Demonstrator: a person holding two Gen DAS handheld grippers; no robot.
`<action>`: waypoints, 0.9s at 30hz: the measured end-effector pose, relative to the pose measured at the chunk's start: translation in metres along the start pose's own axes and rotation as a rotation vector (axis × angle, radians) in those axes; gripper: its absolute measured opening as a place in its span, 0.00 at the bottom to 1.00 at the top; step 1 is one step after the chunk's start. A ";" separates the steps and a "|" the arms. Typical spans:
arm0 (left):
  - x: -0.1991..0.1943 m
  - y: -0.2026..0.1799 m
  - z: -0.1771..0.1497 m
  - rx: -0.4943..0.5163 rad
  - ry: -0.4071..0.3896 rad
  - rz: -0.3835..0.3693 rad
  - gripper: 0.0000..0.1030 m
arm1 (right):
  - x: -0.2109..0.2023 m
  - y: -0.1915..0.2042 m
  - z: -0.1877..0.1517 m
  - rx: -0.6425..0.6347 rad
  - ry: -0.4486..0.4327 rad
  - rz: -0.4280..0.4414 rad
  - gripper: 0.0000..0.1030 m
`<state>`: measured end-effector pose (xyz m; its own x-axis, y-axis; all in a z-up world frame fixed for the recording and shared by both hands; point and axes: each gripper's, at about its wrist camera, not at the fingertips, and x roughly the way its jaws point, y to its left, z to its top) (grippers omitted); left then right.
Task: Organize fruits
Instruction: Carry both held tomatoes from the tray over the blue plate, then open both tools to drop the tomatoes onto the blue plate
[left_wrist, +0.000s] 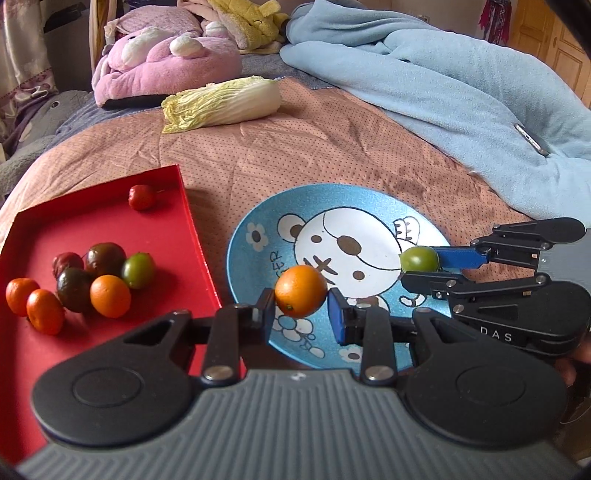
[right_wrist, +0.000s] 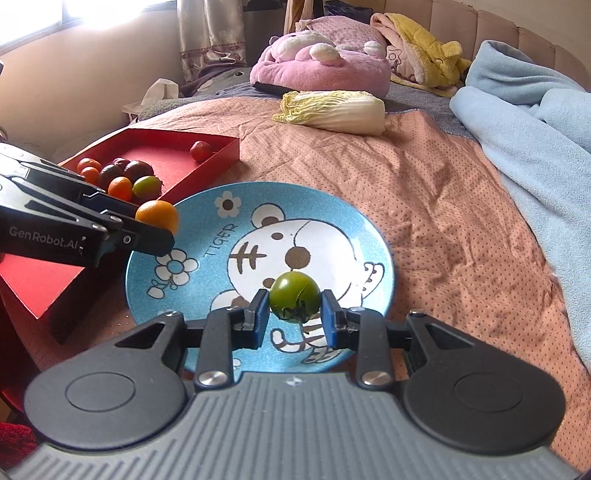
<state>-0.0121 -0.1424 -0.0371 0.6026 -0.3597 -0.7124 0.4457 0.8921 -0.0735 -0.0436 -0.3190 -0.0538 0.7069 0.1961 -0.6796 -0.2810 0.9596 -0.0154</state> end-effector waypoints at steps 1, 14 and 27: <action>0.003 -0.003 -0.001 0.011 0.009 0.000 0.33 | 0.001 -0.003 0.000 0.005 0.003 -0.005 0.34; 0.017 -0.014 -0.011 0.077 0.058 0.003 0.34 | 0.011 -0.006 -0.003 0.007 0.018 -0.019 0.34; 0.007 -0.011 -0.008 0.055 0.020 -0.007 0.41 | 0.000 -0.008 0.000 0.009 -0.013 -0.034 0.50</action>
<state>-0.0183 -0.1528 -0.0464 0.5863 -0.3596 -0.7259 0.4856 0.8732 -0.0404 -0.0414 -0.3263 -0.0540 0.7247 0.1659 -0.6688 -0.2507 0.9676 -0.0315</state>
